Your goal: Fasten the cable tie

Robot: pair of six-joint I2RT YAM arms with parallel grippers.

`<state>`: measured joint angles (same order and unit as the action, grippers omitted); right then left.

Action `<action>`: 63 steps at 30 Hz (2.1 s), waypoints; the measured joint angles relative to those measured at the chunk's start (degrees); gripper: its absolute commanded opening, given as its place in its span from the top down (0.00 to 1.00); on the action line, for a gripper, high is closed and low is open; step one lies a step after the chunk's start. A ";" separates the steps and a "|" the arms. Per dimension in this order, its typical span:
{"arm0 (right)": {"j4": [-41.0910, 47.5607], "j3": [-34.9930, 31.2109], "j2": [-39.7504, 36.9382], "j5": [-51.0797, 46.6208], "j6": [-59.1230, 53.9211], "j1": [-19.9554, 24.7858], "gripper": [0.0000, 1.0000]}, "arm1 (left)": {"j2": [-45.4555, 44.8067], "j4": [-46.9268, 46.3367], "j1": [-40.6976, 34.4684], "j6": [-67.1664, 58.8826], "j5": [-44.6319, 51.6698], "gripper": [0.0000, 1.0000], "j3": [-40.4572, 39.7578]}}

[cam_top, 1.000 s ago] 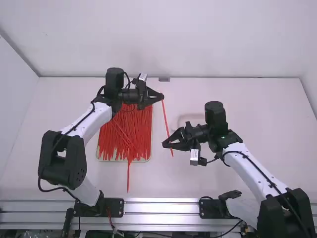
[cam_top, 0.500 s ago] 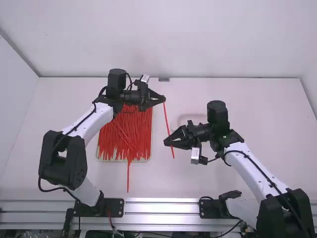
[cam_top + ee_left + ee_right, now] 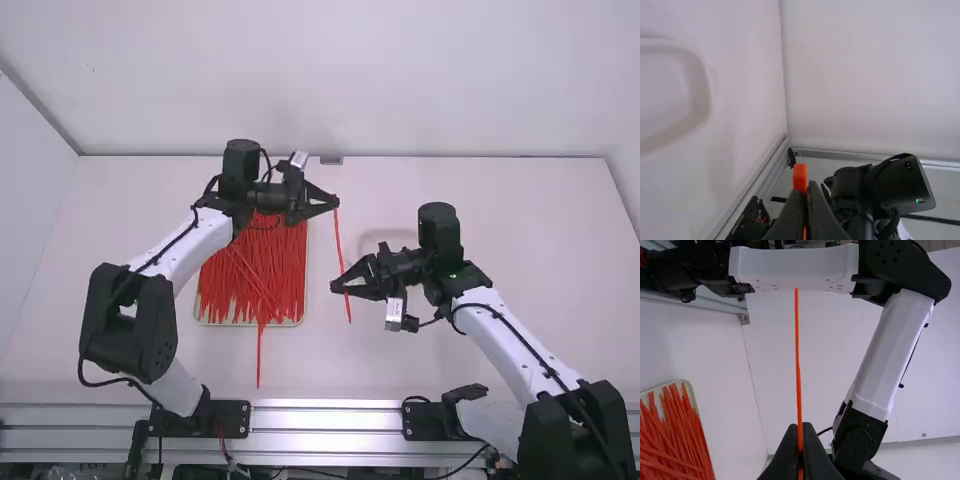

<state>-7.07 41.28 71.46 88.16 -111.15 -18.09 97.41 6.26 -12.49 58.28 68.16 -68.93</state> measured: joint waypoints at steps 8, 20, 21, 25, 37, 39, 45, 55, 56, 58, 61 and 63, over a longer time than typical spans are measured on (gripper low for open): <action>-5.20 0.00 0.00 0.28 4.90 0.00 1.00 | 0.00 -1.29 -0.07 -5.29 0.81 0.98 0.02; -33.59 0.00 0.00 0.42 44.22 0.68 1.00 | 0.00 0.66 -0.07 -8.96 1.31 0.98 0.70; -35.10 0.00 0.00 0.24 47.32 0.68 1.00 | 0.00 0.68 -0.07 -9.18 1.53 0.98 0.70; -36.94 0.00 0.00 0.15 57.86 0.70 1.00 | 0.00 0.70 -0.09 -9.75 1.90 0.98 0.70; -36.89 0.00 0.00 -2.67 73.75 0.59 1.00 | 0.00 0.72 -0.11 -10.38 1.88 0.98 0.70; -36.20 0.02 0.00 -3.67 75.23 -0.04 1.00 | 0.00 0.72 -0.11 -10.38 1.86 0.98 0.70; -29.46 0.00 0.00 -2.67 72.78 -1.53 1.00 | 0.00 0.74 -0.11 -10.36 1.92 0.98 0.70; -41.99 0.00 0.17 -1.46 85.83 -1.42 1.00 | 0.00 4.81 -0.15 -14.32 3.50 0.98 0.70; -44.44 0.00 0.22 -2.08 89.83 -1.57 1.00 | 0.00 6.01 -0.17 -14.88 3.87 0.98 0.70; -47.36 0.00 0.33 -3.74 96.41 -2.05 1.00 | 0.00 7.80 -0.26 -15.45 4.17 0.98 0.70; -51.41 0.00 0.44 -7.76 108.10 -3.19 1.00 | 0.00 10.34 -0.55 -16.17 4.55 0.98 0.70; -54.99 0.00 0.50 -11.34 117.87 -3.80 1.00 | 0.00 12.44 -0.66 -16.33 4.90 0.98 0.70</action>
<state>-62.06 41.28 71.96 76.82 6.72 -21.89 97.41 18.70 -13.15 41.95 73.06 -68.23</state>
